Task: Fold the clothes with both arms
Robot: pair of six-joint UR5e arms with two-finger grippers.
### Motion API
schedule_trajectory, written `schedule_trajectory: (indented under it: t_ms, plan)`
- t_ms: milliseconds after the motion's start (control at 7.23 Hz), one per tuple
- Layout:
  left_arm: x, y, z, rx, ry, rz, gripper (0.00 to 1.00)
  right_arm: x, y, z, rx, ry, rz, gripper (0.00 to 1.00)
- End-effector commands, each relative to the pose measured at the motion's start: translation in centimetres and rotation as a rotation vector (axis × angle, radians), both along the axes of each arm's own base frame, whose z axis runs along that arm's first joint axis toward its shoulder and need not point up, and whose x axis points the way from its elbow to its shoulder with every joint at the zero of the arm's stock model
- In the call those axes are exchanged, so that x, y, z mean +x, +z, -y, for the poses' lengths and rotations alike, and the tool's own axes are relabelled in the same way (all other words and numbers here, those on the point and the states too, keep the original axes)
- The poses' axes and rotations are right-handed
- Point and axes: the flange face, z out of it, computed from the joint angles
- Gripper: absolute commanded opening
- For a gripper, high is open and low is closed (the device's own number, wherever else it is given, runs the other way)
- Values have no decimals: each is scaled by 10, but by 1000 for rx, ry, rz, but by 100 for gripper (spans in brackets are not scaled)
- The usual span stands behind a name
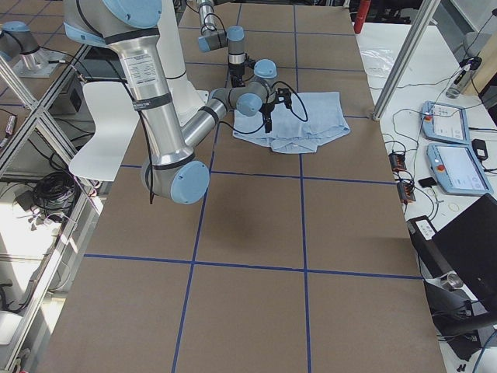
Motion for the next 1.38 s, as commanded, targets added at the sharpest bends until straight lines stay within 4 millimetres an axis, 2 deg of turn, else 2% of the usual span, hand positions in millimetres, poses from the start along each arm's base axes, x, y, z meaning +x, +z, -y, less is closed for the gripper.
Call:
schedule_trajectory:
  t_ms: [0, 138, 277, 553, 830, 1245]
  plan:
    - [-1, -1, 0, 0, -1, 0, 0, 1, -1, -1, -3, 3, 3, 100]
    - [-3, -4, 2, 3, -3, -5, 0, -4, -2, -5, -44, 25, 7, 100]
    - [-6, -6, 4, 4, -6, -10, 0, -16, -9, -17, -128, 69, 20, 100]
    - [-7, -6, 5, 4, -9, -12, 0, -69, -24, -77, -238, 195, 18, 100]
    - [-8, -6, 7, 4, -12, -10, 0, -98, -24, -108, -377, 310, 1, 100]
    - [-8, -6, 7, 5, -12, -10, 0, -111, -25, -114, -517, 429, -76, 100]
